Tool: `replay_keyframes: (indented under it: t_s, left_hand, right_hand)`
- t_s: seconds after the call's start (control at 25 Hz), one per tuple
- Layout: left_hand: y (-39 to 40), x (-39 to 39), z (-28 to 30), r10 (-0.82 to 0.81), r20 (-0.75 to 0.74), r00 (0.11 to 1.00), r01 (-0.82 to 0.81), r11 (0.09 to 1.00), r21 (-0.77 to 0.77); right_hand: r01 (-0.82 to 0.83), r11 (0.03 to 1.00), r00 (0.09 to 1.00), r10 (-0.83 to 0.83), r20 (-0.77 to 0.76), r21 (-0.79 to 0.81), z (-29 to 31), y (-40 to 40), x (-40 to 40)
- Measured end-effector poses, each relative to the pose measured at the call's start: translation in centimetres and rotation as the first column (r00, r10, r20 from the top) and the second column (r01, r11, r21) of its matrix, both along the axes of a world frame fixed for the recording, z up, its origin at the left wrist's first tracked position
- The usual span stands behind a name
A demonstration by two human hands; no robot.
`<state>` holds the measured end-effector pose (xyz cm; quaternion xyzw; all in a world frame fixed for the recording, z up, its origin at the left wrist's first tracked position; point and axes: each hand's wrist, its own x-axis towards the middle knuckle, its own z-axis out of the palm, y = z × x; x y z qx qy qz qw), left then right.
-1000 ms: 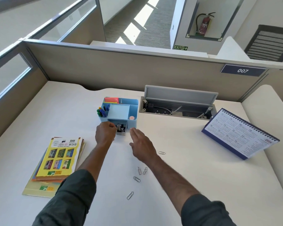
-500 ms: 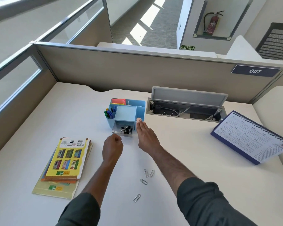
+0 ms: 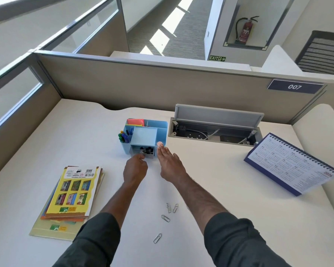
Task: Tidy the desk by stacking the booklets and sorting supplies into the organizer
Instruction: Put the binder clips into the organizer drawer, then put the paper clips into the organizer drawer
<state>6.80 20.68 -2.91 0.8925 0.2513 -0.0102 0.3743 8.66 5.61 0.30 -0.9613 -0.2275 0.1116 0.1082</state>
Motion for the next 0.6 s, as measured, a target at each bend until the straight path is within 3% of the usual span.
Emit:
replay_keyframes:
  t_s: [0.28,0.44,0.6]
  left_hand:
    - [0.1,2.4,-0.3,-0.062,0.031,0.998,0.06,0.994,0.086]
    - [0.3,2.0,-1.0,-0.066,-0.024,0.998,0.069,0.988,0.135]
    - [0.8,1.1,-2.0,-0.18,-0.069,0.981,0.193,0.929,0.316]
  right_hand:
    - [-0.008,1.0,1.0,0.007,-0.015,-0.025,0.0,-0.3,0.3]
    - [-0.012,1.0,1.0,0.011,-0.021,-0.027,-0.2,-0.4,0.2]
    - [-0.008,1.0,0.999,0.007,-0.034,-0.019,-0.2,-0.4,0.2]
